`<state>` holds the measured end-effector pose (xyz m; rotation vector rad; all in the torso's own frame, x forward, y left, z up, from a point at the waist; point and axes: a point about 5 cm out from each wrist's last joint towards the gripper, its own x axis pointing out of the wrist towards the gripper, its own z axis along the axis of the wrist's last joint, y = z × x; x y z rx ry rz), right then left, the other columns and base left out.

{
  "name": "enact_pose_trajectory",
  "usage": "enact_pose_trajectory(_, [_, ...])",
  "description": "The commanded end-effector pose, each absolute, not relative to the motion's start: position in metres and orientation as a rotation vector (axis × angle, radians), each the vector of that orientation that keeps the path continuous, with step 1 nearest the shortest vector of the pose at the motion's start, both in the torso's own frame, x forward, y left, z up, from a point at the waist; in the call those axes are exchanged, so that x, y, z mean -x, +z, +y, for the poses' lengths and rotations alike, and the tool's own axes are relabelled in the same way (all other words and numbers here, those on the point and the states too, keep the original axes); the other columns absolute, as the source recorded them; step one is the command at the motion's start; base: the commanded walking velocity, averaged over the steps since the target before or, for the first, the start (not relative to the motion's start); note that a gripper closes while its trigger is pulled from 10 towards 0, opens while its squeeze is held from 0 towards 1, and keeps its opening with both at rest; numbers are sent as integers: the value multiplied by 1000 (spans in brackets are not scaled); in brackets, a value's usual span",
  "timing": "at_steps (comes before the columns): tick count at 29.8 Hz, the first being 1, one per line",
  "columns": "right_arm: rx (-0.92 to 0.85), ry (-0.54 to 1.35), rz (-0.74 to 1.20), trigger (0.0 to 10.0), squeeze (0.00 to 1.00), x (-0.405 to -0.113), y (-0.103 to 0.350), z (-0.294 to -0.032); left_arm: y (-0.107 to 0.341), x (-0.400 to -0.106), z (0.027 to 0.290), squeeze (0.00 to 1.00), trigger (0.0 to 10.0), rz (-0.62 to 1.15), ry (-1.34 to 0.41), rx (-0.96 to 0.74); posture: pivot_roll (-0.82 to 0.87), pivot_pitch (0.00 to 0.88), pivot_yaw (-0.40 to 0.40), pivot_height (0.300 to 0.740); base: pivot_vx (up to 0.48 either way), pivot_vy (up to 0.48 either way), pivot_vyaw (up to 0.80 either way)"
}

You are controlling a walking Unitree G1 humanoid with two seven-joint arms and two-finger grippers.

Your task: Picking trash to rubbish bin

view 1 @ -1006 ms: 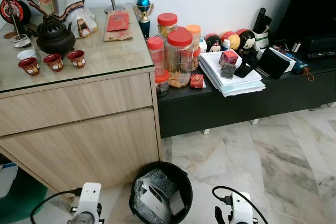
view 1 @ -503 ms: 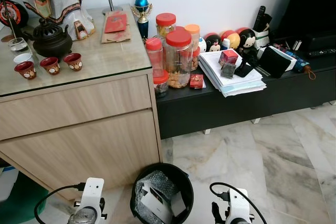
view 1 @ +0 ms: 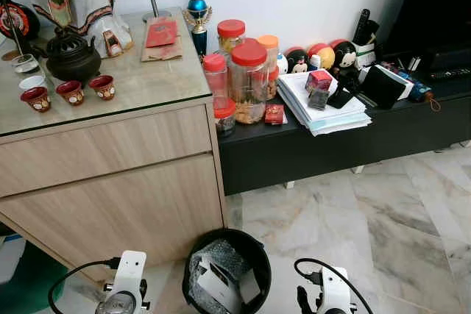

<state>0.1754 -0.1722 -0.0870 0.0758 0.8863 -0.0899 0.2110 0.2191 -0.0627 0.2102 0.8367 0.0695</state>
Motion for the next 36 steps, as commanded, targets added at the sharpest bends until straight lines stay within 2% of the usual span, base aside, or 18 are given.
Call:
enact_pose_trajectory(1, [-87, -99, 875, 10000, 0, -178, -86, -171, -61, -212, 225, 0, 10000, 834, 63, -244, -91, 0, 72, 740, 0, 0, 0])
enact_pose_trajectory(9, [-85, -90, 875, 10000, 0, -179, -86, -169, -61, -212, 224, 0, 10000, 831, 58, -247, -90, 0, 69, 740, 0, 0, 0])
enact_pose_trajectory(36, [-87, -83, 880, 10000, 0, -177, -87, -169, -61, -212, 223, 0, 10000, 831, 54, -253, -93, 0, 68, 740, -259, 0, 0])
